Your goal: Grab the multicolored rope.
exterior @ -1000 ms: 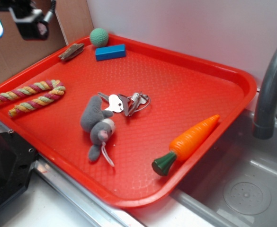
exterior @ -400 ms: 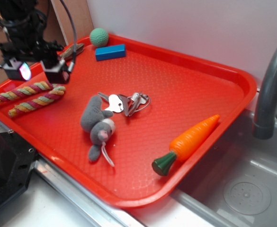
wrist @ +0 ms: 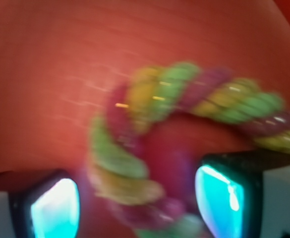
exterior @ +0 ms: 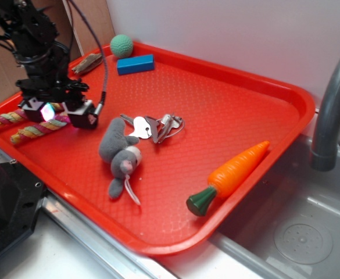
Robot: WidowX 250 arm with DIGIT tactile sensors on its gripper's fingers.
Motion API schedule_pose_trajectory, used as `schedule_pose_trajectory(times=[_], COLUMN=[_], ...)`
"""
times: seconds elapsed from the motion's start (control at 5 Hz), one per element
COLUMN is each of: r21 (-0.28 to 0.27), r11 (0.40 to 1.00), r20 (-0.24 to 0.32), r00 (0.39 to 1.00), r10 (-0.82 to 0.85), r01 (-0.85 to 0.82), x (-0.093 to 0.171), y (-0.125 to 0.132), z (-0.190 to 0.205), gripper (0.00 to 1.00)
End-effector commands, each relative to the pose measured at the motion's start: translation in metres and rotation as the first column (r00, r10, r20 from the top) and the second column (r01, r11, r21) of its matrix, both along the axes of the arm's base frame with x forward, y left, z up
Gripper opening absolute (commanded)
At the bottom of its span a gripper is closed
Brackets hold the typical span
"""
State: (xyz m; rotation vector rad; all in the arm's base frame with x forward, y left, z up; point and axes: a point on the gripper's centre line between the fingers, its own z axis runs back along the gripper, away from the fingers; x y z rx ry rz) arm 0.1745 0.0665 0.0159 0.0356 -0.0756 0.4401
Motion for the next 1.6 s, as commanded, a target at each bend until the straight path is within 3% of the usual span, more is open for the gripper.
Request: schedule_pose_trajectory(times=[0.0,0.2,0.4,0.6,0.8,1.0,1.2,1.4], r21=[-0.014,-0.050,-0.072,-0.005,-0.013,0.009,0.029,-0.015], r11=[0.996,0.990,0.977,0.974,0.968,0.972,0.949,0.892], r20=[-0.066,-0.077,0.006,0.140,0.144,0.229,0.214,0.284], r00=[0.994,0.988,0.980,0.965,0.958,0.946,0.926,0.858], r10=[-0.087,-0.133,-0.198,-0.223,-0.248,-0.229,-0.313,-0.428], r01=[0.086,0.129,0.198,0.226,0.252,0.234,0.314,0.451], x=[-0.011,-0.016,0.004,-0.001,-0.006,-0.009,0.000,0.009], y=[-0.002,0.000,0.000,0.003,0.004,-0.004,-0.021,-0.032], z=[-0.001,0.005,0.054,0.105,0.155,0.205,0.255,0.242], gripper=[0.00,0.00,0.00,0.00,0.00,0.00,0.00,0.00])
